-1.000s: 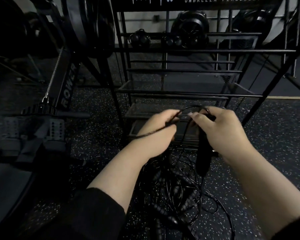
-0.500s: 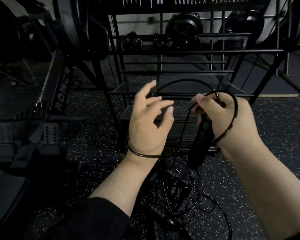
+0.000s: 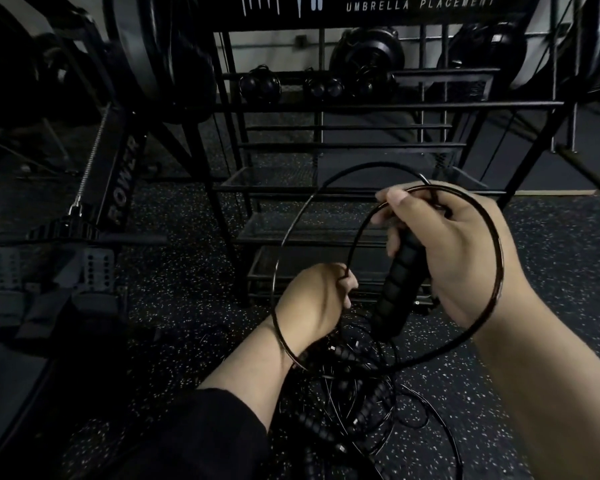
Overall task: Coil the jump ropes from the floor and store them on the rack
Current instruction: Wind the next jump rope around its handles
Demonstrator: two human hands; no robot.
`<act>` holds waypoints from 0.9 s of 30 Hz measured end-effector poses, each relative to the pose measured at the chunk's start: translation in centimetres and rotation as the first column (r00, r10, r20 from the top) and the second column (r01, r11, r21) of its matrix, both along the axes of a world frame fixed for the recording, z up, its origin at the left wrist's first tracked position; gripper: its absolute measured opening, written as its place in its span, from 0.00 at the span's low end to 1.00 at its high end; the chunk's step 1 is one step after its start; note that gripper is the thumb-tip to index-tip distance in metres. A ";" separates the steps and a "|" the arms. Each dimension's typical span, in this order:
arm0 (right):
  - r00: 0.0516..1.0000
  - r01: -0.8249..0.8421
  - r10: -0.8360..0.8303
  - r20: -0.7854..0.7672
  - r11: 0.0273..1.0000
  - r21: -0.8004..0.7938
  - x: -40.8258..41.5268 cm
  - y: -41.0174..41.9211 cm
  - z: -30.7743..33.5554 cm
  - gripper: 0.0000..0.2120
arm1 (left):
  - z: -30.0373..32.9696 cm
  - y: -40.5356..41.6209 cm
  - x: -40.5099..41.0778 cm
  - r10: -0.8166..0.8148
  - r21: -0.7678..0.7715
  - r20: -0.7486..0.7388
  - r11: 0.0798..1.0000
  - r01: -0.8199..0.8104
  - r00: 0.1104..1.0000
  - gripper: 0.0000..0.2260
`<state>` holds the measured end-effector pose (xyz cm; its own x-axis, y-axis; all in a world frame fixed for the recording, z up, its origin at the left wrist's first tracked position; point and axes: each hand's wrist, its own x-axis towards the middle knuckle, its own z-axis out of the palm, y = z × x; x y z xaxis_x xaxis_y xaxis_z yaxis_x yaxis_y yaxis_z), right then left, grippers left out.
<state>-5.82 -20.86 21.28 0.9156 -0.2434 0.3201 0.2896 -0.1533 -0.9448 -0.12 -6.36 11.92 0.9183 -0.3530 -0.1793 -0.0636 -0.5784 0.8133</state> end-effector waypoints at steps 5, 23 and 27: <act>0.972 0.062 -0.098 -0.214 0.984 -0.166 0.8 -3.3 -1.9 0.05 | 1.1 1.3 0.4 0.225 -0.176 0.200 0.966 -0.191 0.954 0.11; 0.914 -0.096 -0.087 -0.397 0.903 -0.420 1.2 -2.0 -3.3 0.06 | 7.9 2.7 -1.0 0.117 -0.431 0.288 0.902 0.019 0.950 0.20; 0.911 -0.252 0.103 -0.399 0.905 -0.343 0.6 -0.4 -3.3 0.02 | 8.3 2.0 -1.9 0.131 -0.553 0.110 0.832 -0.048 0.985 0.22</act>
<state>-5.19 -21.21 17.98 0.9999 0.0063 -0.0093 -0.0049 -0.4997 -0.8662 -2.03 -4.39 20.19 0.9513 -0.2702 0.1486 -0.1682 -0.0507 0.9844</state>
